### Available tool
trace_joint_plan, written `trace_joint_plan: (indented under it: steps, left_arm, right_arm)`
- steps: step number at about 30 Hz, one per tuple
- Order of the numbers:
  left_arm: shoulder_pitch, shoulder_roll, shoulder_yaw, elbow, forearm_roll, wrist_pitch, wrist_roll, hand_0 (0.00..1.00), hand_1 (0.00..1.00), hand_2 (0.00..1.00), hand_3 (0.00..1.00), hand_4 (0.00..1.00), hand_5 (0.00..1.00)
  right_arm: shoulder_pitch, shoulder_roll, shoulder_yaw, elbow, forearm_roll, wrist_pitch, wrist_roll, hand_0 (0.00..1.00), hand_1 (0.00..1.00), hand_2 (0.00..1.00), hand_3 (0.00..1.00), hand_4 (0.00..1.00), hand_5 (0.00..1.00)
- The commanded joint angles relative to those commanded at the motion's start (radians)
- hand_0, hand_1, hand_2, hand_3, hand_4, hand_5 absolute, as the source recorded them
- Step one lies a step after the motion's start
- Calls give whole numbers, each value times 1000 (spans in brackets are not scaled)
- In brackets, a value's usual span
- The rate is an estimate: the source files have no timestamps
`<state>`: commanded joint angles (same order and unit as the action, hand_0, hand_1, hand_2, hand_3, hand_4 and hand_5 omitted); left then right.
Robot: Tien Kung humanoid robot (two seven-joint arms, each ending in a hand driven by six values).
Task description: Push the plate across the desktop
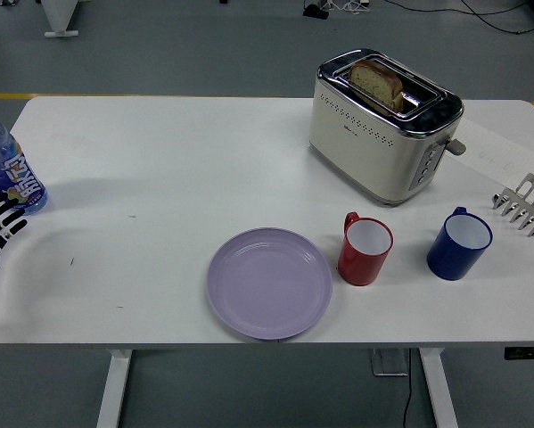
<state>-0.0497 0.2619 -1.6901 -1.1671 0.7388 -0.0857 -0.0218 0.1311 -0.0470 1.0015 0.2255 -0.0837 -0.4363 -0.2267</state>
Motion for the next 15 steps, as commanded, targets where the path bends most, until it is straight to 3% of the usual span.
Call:
trace_joint_plan:
  steps: [15]
  left_arm:
    - [-10, -2, 5, 2, -3, 3, -5, 770, 740, 715, 635, 557, 998]
  right_arm:
    - [6, -1, 4, 1, -13, 0, -4, 549, 460, 572, 578, 307, 444]
